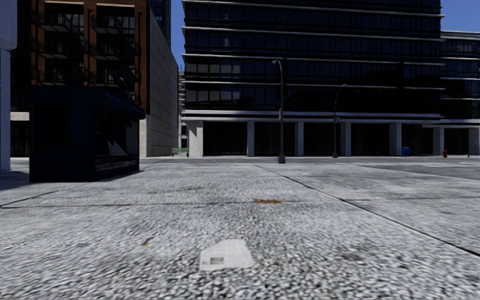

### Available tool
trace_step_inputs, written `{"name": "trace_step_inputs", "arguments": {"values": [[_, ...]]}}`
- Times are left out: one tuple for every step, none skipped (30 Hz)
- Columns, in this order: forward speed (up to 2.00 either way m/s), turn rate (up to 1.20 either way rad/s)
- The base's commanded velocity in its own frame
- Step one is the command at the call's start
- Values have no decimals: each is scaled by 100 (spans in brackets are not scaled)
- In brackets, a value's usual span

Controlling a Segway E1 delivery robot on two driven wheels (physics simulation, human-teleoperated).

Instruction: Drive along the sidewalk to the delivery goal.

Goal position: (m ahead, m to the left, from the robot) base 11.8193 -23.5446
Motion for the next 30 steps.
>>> {"name": "trace_step_inputs", "arguments": {"values": [[118, 0], [117, 0], [117, 0], [127, 0], [200, 0], [200, 0], [200, 0], [194, 0], [176, 0], [200, 0], [200, 0], [200, 0], [200, 0], [200, 0], [200, 0], [200, 0], [200, 0], [200, 0], [200, 0], [200, 0], [200, 0], [200, 0], [200, 0], [200, 0], [200, 0], [200, 0], [200, 0], [200, 0], [200, 0], [200, 0]]}}
